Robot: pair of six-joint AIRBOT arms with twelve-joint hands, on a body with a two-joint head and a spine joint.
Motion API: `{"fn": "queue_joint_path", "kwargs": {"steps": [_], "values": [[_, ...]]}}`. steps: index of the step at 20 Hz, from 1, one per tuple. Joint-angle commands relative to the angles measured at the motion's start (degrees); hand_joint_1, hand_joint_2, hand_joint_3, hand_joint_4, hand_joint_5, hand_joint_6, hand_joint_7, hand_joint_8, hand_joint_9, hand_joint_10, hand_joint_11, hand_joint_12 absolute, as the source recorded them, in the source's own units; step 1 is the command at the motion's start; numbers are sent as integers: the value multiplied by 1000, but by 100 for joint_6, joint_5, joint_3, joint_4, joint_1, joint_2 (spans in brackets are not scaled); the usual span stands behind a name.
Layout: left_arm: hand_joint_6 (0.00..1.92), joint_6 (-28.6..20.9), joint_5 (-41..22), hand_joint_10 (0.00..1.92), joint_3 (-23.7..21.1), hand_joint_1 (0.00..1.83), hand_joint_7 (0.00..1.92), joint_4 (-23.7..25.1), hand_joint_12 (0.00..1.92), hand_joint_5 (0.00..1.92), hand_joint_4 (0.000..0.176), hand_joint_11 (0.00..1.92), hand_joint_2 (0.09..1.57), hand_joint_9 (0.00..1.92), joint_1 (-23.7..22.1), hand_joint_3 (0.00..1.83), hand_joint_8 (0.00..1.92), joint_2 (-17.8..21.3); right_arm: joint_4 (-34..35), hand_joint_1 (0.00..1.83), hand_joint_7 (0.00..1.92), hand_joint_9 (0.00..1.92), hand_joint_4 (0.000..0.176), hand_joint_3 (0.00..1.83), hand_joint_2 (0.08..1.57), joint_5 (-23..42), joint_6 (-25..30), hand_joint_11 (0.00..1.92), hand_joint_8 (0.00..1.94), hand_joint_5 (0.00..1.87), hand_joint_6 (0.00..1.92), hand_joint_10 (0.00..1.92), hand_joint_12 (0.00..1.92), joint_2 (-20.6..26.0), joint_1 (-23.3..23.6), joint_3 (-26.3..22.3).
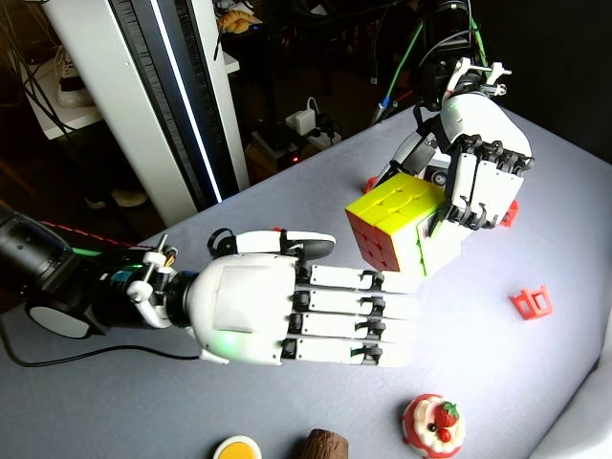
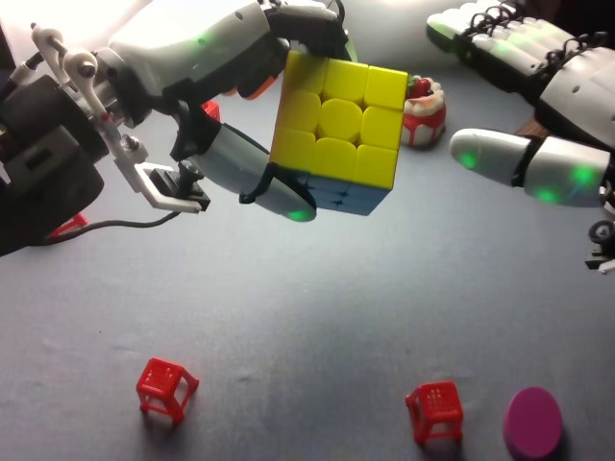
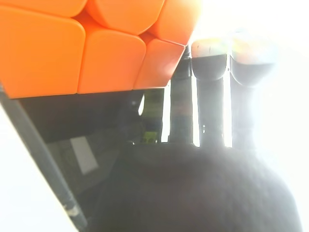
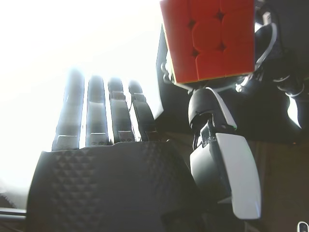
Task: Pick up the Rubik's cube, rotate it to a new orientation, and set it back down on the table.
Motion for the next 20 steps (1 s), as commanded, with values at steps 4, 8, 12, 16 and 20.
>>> {"fn": "queue_joint_path", "kwargs": {"steps": [4, 8, 12, 16, 20], "values": [[1722, -65, -910, 1921, -18, 1184, 912, -166, 1921, 861, 5, 1151, 645, 1056, -124, 1317, 1848, 7, -66, 36, 0, 0, 0, 8, 1369, 724, 34, 0, 0, 0, 0, 0, 0, -71, 191, 23], [1677, -62, -895, 1921, -12, 1186, 918, -169, 1921, 844, 0, 1128, 656, 1035, -126, 1262, 1800, 6, -179, 28, 0, 0, 0, 7, 1368, 725, 34, 0, 0, 0, 0, 0, 0, -96, 224, 17], [1730, -62, -935, 1921, -14, 1181, 909, -169, 1921, 849, 27, 1137, 653, 1046, -146, 1285, 1803, 5, -267, 48, 0, 0, 0, 0, 1352, 725, 34, 0, 0, 7, 2, 0, 0, -98, 224, -13], [1678, -56, -941, 1921, -11, 1193, 921, -180, 1921, 841, 5, 1091, 658, 980, -146, 1235, 1742, 6, -408, 0, 0, 0, 0, 0, 1353, 726, 34, 0, 0, 93, 40, 0, 0, -103, 224, -52], [1816, -55, -946, 1921, -11, 1170, 904, -188, 1921, 815, 30, 1151, 672, 1029, -133, 1301, 1819, 6, -460, 0, 35, 29, 0, 3, 1365, 735, 34, 0, 14, 29, 12, 13, 0, -101, 224, -67]]}}
